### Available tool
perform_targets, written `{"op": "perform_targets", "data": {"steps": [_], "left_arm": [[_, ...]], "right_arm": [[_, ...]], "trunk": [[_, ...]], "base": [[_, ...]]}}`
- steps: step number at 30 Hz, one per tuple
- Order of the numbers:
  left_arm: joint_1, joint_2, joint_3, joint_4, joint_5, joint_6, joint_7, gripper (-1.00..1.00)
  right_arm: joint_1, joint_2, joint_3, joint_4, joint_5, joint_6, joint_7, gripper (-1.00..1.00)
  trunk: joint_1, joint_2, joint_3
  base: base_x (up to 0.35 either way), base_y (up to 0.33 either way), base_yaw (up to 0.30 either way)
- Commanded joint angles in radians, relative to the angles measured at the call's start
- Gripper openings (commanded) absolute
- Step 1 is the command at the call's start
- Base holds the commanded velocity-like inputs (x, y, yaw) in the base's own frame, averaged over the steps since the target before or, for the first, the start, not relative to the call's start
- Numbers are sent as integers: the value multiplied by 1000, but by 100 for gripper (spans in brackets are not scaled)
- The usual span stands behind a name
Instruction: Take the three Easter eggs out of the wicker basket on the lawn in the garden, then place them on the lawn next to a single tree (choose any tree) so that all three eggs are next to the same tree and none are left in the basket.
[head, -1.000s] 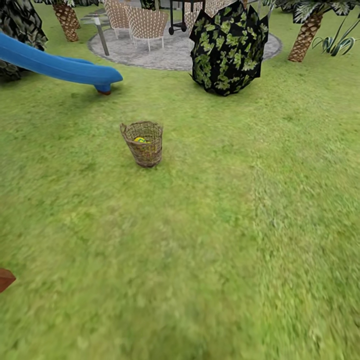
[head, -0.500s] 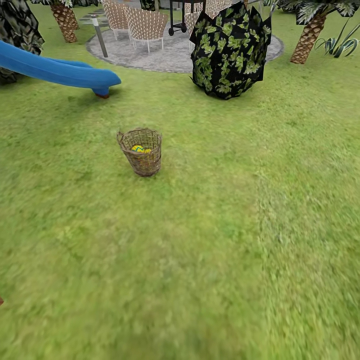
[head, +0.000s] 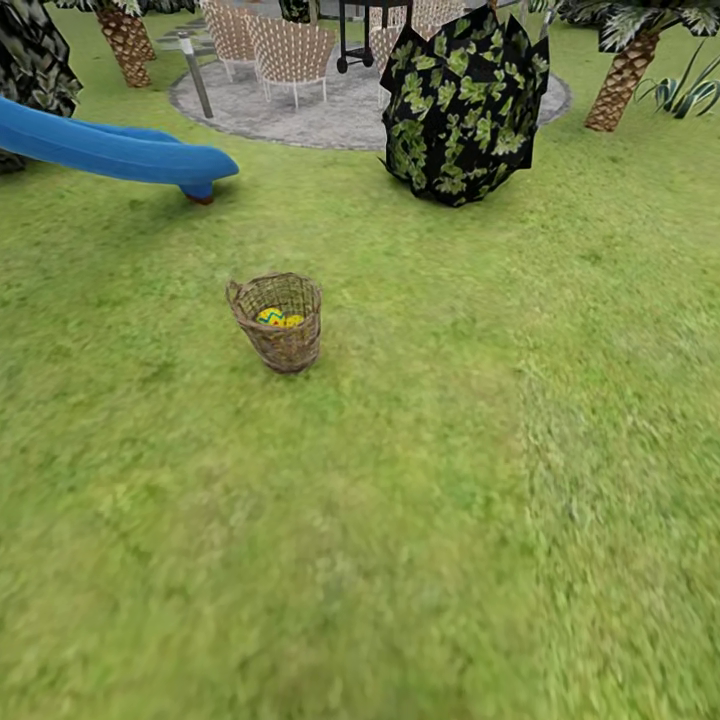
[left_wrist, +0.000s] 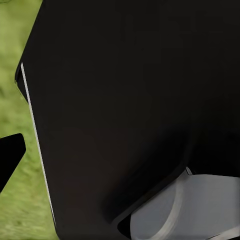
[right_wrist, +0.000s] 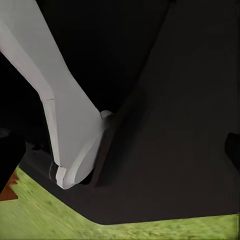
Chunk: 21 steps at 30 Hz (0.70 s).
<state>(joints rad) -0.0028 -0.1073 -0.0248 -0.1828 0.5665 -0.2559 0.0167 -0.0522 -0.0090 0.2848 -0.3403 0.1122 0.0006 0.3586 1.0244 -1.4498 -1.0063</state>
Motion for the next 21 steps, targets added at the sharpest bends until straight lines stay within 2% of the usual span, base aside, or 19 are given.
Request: {"op": "perform_targets", "data": {"steps": [1, 21], "left_arm": [[0, 0, -3, 0, 4, -3, 2, 100], [0, 0, -3, 0, 3, -3, 2, 100]], "right_arm": [[0, 0, -1, -1, 11, -4, 3, 100], [0, 0, -1, -1, 11, -7, 3, 100]], "trunk": [[1, 0, -1], [1, 0, -1]], "base": [[343, 0, 0], [343, 0, 0]]}}
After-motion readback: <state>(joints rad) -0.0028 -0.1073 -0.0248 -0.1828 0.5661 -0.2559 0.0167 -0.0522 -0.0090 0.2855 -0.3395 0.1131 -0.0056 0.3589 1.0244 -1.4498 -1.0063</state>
